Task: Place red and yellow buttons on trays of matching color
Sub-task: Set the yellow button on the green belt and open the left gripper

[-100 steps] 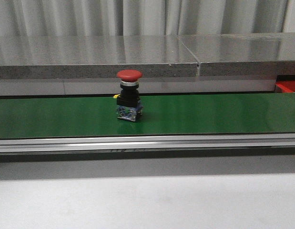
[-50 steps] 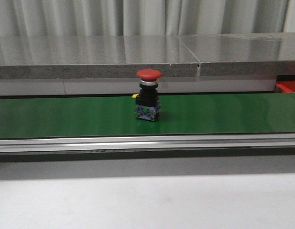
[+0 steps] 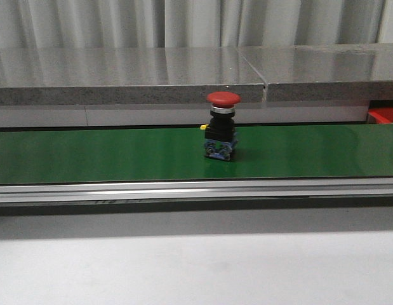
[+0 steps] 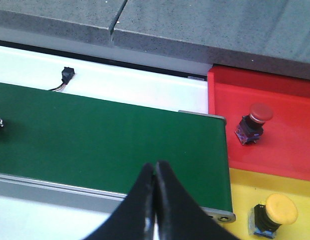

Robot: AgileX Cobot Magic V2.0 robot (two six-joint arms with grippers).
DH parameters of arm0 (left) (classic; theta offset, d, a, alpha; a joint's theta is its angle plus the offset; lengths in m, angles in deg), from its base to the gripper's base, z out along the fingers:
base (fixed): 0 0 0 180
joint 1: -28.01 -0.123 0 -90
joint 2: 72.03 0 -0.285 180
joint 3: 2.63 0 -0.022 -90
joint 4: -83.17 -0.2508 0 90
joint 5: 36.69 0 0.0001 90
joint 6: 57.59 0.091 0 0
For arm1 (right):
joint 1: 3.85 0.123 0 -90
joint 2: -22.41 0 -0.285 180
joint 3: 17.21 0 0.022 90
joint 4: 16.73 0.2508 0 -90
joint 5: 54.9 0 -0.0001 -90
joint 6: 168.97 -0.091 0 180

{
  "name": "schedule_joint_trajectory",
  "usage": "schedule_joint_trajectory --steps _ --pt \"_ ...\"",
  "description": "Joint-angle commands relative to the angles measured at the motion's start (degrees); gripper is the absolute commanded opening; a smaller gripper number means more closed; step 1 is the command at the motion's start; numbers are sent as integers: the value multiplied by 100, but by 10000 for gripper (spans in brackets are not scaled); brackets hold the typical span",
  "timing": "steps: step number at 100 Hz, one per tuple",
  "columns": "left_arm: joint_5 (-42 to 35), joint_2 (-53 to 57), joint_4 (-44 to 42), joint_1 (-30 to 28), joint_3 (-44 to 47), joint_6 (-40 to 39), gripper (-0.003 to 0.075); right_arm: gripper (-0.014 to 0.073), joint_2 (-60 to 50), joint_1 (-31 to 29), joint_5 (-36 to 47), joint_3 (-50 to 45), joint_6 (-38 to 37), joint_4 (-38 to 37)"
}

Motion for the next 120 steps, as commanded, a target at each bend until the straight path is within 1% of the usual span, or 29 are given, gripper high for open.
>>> schedule_joint_trajectory --steps 1,15,24,49,58,70,82,89,110,115,120 --pt "-167 300 79 33 -384 91 622 -67 -8 9 368 143 60 124" --pt "-178 518 79 38 -743 155 622 -67 -8 9 368 143 60 124" --pt "-304 809 79 127 -811 231 622 -67 -8 9 368 143 60 124" --pt "-531 1876 79 679 -774 387 622 -67 -8 9 368 143 60 124" --pt "-704 2367 79 912 -580 406 622 -67 -8 9 368 143 60 124" --pt "-1213 3100 79 1178 -4 406 622 -67 -8 9 368 143 60 124" --pt "-1857 3883 79 1356 901 406 621 -67 -8 9 368 143 60 124" --pt "-2098 4336 79 1399 1444 406 621 -67 -8 9 368 143 60 124" --pt "-2138 5710 116 1399 2846 406 612 -67 -8 9 368 143 60 124" --pt "-2138 6043 167 1399 3107 406 587 -67 -8 9 368 143 60 124" --pt "-2138 6310 215 1399 3336 406 547 -67 -8 9 368 143 60 124"
